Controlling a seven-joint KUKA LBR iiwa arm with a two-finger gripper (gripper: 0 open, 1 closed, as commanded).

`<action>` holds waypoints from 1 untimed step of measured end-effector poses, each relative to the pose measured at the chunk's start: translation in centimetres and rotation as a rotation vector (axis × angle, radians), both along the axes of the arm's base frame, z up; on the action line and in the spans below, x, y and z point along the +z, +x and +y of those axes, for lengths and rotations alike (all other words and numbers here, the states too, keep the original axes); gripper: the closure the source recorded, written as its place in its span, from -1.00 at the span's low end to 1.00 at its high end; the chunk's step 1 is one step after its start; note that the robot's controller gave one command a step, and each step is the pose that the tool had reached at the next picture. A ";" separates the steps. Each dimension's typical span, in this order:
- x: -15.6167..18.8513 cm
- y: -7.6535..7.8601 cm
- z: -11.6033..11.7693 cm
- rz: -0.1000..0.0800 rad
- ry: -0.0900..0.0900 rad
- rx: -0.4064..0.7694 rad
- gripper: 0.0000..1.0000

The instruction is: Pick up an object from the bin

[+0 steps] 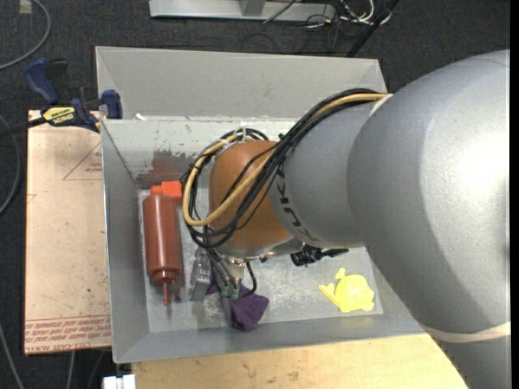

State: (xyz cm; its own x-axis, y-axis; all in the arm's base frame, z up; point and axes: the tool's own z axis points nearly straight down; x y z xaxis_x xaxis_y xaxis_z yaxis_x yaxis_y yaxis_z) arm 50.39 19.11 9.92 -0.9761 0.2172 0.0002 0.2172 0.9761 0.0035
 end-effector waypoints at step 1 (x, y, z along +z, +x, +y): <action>4.8 0.0 0.1 0.001 -0.001 -0.011 1.00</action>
Offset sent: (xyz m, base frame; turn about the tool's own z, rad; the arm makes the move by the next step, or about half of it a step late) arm 0.0364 -0.0599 0.1186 -0.3394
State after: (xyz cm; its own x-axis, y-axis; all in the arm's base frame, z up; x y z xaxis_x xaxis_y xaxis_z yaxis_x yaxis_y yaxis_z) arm 50.42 19.22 14.68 -0.9736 0.2281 0.0008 0.2281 0.9736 0.0023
